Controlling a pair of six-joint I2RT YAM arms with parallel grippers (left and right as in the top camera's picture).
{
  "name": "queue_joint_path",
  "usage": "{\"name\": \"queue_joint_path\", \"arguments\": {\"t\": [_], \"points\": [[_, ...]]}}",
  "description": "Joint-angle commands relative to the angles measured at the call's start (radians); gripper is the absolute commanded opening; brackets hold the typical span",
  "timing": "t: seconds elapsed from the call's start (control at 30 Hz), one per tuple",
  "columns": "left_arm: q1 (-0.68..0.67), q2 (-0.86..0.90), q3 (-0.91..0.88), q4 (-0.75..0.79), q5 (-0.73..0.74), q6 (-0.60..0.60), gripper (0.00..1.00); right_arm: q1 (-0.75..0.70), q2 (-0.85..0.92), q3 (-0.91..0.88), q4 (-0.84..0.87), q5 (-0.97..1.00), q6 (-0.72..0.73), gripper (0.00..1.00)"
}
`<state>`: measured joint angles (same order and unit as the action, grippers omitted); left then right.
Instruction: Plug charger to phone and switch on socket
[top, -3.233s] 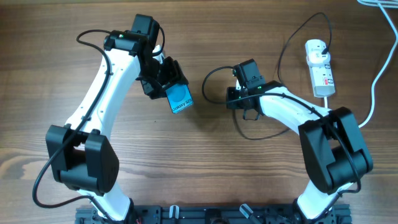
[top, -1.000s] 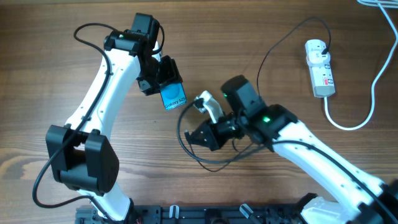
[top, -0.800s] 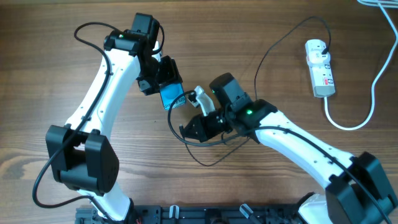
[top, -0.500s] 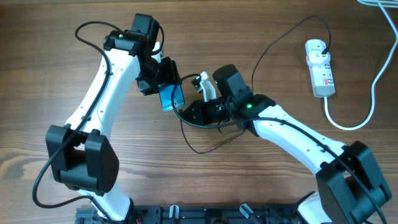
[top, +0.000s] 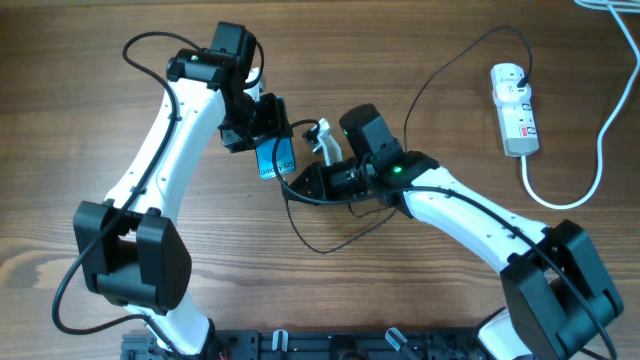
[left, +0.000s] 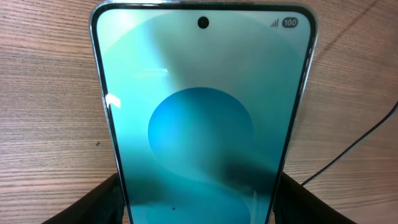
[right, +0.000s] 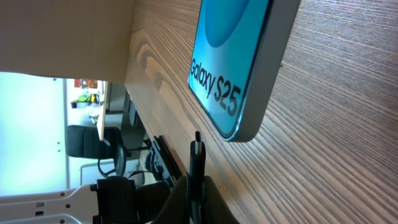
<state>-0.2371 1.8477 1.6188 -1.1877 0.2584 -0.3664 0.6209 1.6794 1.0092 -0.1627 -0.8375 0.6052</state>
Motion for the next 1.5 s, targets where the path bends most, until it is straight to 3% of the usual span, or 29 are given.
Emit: {"name": "queue_joint_path", "arguments": {"t": [0.0, 0.6, 0.67, 0.77, 0.9, 1.07, 1.2, 1.33, 1.4, 1.47], "points": [[0.003, -0.017, 0.02, 0.003, 0.002, 0.023, 0.38, 0.002, 0.019, 0.021, 0.013, -0.016, 0.008, 0.05], [0.003, -0.017, 0.02, 0.006, 0.002, 0.023, 0.37, 0.021, 0.025, 0.021, 0.03, 0.052, 0.06, 0.04], [0.003, -0.017, 0.02, 0.002, 0.002, 0.023, 0.36, 0.016, 0.024, 0.021, -0.043, 0.052, 0.023, 0.05], [0.003, -0.017, 0.02, 0.001, 0.013, 0.022, 0.36, 0.013, -0.097, 0.021, -0.334, 0.141, -0.091, 0.05], [-0.012, -0.017, 0.02, -0.014, 0.037, 0.022, 0.35, 0.013, -0.345, 0.021, -0.532, 0.268, -0.105, 0.04], [-0.069, -0.017, 0.02, -0.092, 0.073, 0.019, 0.38, 0.013, -0.431, 0.021, -0.733, 0.41, -0.104, 0.04], [-0.074, -0.017, 0.02, -0.108, 0.205, 0.019, 0.37, 0.013, -0.426, 0.011, -0.814, 0.68, 0.026, 0.04], [-0.074, -0.017, 0.02, -0.107, 0.327, 0.019, 0.38, 0.013, -0.373, 0.008, -0.774, 0.801, 0.066, 0.04], [-0.074, -0.017, 0.02, -0.108, 0.359, 0.019, 0.38, 0.013, -0.308, -0.019, -0.726, 0.849, 0.119, 0.04], [-0.073, -0.017, 0.02, -0.124, 0.362, 0.023, 0.38, 0.013, -0.134, -0.053, -0.651, 0.912, 0.28, 0.04]]}}
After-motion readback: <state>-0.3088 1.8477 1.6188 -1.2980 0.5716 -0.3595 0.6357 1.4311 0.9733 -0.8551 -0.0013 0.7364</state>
